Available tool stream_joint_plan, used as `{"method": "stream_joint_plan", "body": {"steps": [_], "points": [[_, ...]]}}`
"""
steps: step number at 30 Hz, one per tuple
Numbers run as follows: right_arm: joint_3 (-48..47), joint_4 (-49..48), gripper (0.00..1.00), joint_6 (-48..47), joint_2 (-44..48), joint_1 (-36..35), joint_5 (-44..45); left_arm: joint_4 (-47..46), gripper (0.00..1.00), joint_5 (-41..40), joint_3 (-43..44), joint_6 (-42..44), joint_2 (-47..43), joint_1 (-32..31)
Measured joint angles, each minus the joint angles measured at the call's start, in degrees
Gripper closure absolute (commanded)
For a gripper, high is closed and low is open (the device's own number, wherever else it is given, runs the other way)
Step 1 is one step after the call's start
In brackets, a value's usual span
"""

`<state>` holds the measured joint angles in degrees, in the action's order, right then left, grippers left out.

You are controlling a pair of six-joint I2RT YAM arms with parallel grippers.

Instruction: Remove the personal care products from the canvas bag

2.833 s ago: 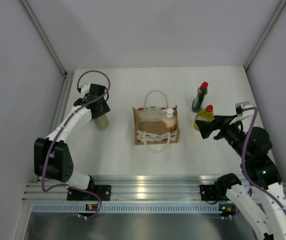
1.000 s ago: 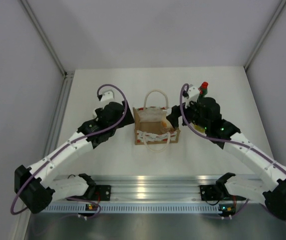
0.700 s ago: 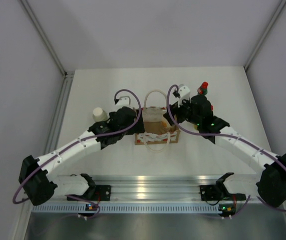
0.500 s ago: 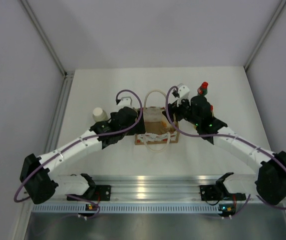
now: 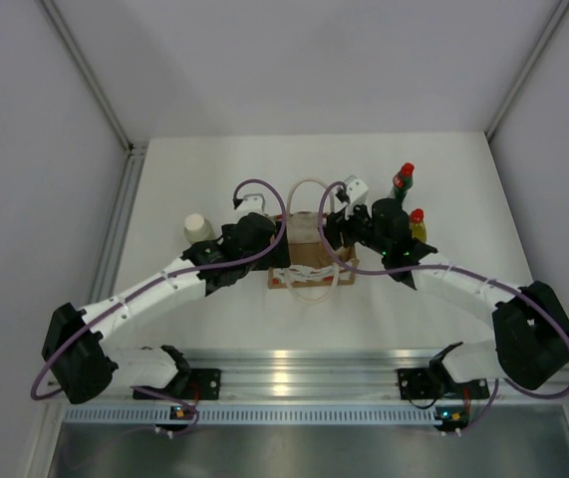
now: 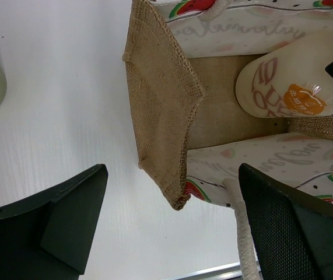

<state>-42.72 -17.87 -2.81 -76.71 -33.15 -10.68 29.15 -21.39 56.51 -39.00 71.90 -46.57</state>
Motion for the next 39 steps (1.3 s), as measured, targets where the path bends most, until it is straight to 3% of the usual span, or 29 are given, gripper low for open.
{"method": "stream_joint_plan", "body": {"steps": [11, 18, 29, 39], "points": [[1.95, -6.82, 0.66, 0.28, -2.56, 0.37, -0.94, 0.00, 0.02, 0.13, 0.00, 0.17, 0.00, 0.00], [3.69, -10.47, 1.00, -0.07, -2.73, 1.03, -2.86, 0.00, 0.02, 0.13, 0.00, 0.20, 0.00, 0.00], [3.82, -10.78, 1.00, 0.04, -2.54, 1.07, -7.45, 0.00, 0.02, 0.11, 0.00, 0.15, 0.00, 0.00], [0.76, -4.44, 1.00, -0.31, 1.16, 1.07, -9.11, 0.00, 0.02, -0.11, 0.00, -0.07, 0.00, 0.00]]}}
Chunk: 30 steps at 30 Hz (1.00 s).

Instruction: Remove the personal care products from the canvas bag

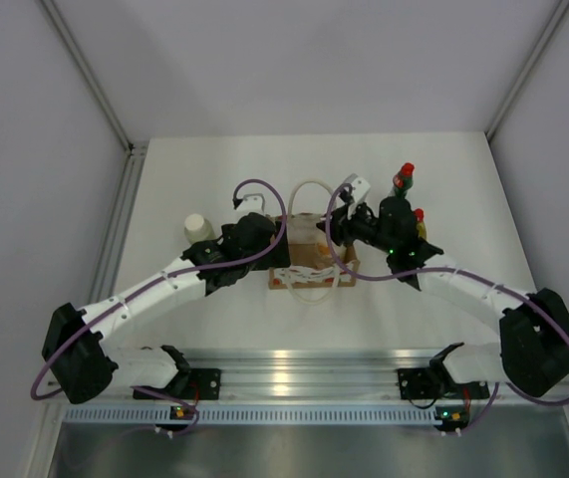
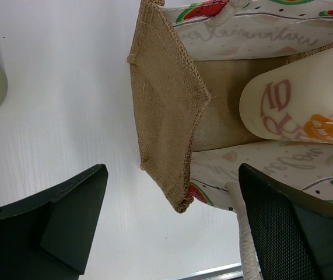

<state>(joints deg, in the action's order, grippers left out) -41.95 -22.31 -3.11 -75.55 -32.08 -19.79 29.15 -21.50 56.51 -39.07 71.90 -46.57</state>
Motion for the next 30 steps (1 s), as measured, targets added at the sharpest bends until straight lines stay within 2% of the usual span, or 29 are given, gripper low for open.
{"method": "stream_joint_plan", "body": {"steps": [8, 17, 23, 30], "points": [[-4.66, 5.99, 1.00, -0.37, 5.42, 0.00, 0.17, 0.00, 0.02, -0.39, 0.00, -0.11, 0.00, 0.00], [-13.68, 17.40, 1.00, -0.13, 12.79, 0.00, 3.10, 0.00, 0.02, -0.39, 0.00, -0.46, 0.00, 0.00], [-17.22, 23.06, 1.00, 0.59, 20.15, 0.00, 10.12, 0.00, 0.02, -0.37, 0.00, -0.76, 0.00, 0.00], [-16.41, 28.48, 1.00, 0.76, 27.67, 0.00, 22.45, 0.00, 0.02, -0.17, 0.02, -1.31, 0.00, 0.00]]}}
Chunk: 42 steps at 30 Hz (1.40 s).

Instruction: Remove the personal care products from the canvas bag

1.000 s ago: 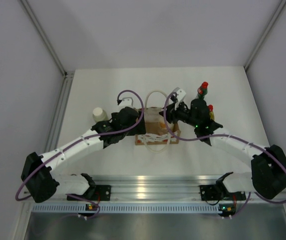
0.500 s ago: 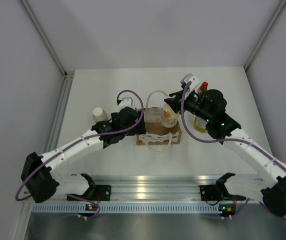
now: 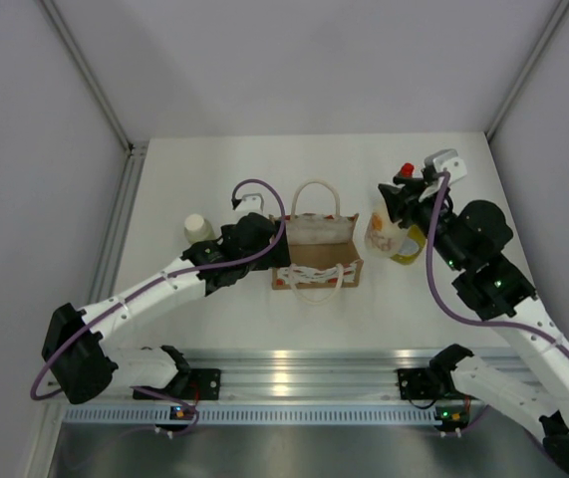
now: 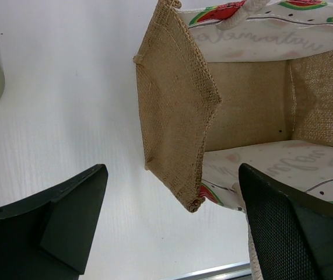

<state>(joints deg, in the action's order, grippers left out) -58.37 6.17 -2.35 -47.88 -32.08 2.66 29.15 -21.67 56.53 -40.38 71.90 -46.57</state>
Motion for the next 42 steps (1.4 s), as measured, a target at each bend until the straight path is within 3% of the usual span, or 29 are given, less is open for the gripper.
{"method": "stream_joint_plan", "body": {"steps": [13, 17, 26, 27, 28, 30, 31, 37, 42], "points": [[25.75, -1.27, 1.00, 0.26, 10.58, 0.00, 11.93, 0.02, 0.02, 0.96, 0.55, 0.20, -5.31, 0.00], [33.90, -5.51, 1.00, 0.94, 13.33, 0.00, 13.60, 0.46, 0.02, 1.16, 1.11, 0.85, -8.11, 0.00], [41.09, -12.59, 1.00, 1.33, 15.82, 0.00, 14.69, 4.15, 0.02, 0.15, 3.50, 3.10, -12.48, 0.00], [41.09, -12.72, 0.95, 1.53, 15.82, 0.00, 14.71, 4.70, 0.02, -0.37, 3.76, 3.28, -13.03, 0.00], [41.09, -12.94, 0.79, 1.90, 15.82, 0.00, 14.78, 5.22, 0.02, -0.81, 4.00, 3.48, -13.44, 0.00], [41.09, -13.16, 0.60, 2.49, 15.82, 0.00, 14.93, 6.38, 0.02, -2.27, 4.50, 3.89, -14.27, 0.00], [41.09, -13.31, 0.46, 2.86, 15.82, 0.00, 14.95, 7.02, 0.02, -3.04, 4.76, 4.11, -14.49, 0.00], [40.81, -16.33, 0.21, 4.42, 16.76, 0.00, 15.50, 10.38, 0.02, -7.69, 5.20, 4.39, -14.75, 0.00], [38.71, -14.29, 0.16, 4.94, 18.64, 0.00, 15.58, 13.29, 0.02, -11.61, 5.42, 4.39, -14.73, 0.33]]}}
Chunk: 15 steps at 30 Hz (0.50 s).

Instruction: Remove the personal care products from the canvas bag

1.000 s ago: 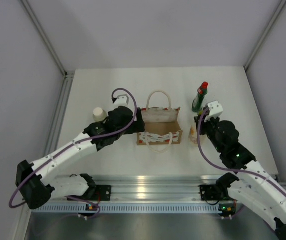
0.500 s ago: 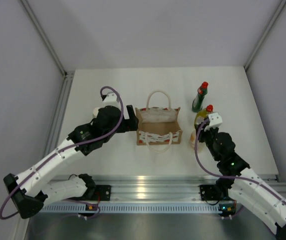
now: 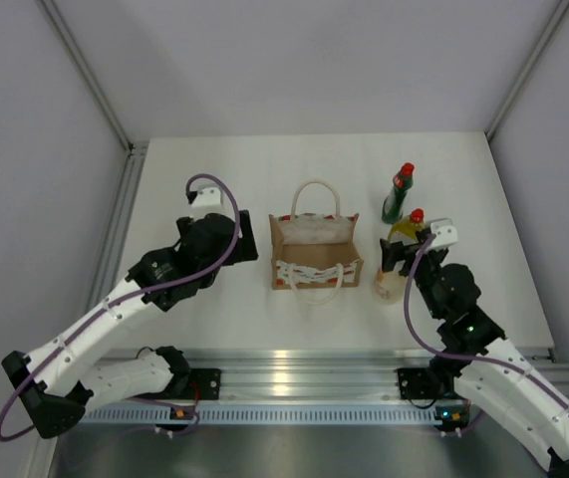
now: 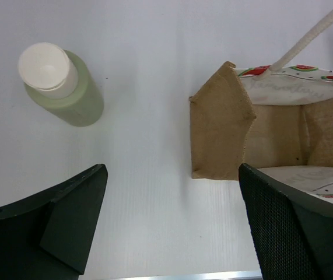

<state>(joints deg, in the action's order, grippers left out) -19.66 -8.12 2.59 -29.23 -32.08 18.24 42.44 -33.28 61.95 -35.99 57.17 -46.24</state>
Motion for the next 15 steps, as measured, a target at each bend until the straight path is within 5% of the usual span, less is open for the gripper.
{"method": "stream_joint_plan", "body": {"steps": [15], "points": [[-33.38, 34.91, 0.00, 6.64, 0.74, 0.00, 8.37, 6.91, 0.02, -1.68, 2.93, 3.87, -0.81, 20.37]]}}
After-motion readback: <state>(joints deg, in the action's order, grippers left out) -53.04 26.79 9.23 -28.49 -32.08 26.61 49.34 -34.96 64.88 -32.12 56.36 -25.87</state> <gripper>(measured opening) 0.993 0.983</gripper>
